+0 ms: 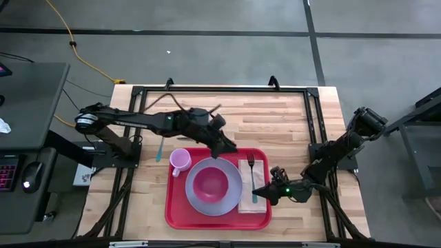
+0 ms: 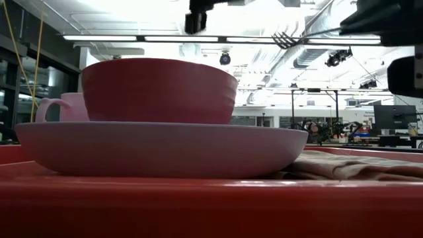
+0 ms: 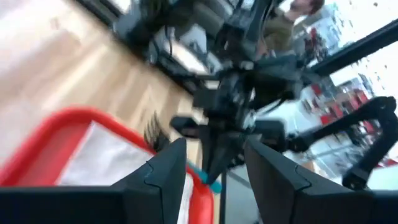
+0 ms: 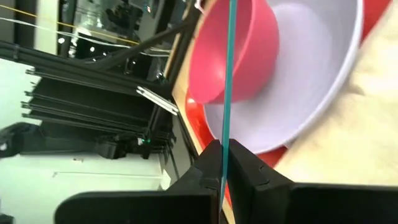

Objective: Set up tray
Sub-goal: Put the blue fork on the brown napkin

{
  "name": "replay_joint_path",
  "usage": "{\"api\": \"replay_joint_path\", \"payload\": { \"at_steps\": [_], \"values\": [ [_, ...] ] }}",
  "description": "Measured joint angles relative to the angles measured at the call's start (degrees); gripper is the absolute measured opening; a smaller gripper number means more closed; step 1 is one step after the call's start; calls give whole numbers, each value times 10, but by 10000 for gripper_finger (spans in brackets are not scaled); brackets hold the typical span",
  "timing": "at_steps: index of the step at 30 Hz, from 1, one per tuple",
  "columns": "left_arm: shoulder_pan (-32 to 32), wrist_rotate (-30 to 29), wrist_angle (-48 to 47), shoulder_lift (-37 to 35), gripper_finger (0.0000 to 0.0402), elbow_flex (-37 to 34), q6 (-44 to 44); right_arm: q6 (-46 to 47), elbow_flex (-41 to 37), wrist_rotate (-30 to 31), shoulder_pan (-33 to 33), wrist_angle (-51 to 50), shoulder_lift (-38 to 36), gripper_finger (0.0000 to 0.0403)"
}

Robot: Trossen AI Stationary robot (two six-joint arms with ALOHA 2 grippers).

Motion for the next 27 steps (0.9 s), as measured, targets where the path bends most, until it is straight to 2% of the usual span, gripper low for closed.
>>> {"api": "replay_joint_path", "payload": {
  "at_steps": [4,12,19,27],
  "values": [
    [0,-43,-35,-39,195,0,19,20,-6,-19,0,-8,0,0],
    [-10,-69,-33,-105,195,-13,111,45,-57,-40,0,47,0,0],
    [-9,-114,-19,-178,195,-86,119,45,-96,-37,-2,151,0,0],
    [-9,-135,58,-275,195,-200,129,78,-95,-80,-16,160,0,0]
  ]
}}
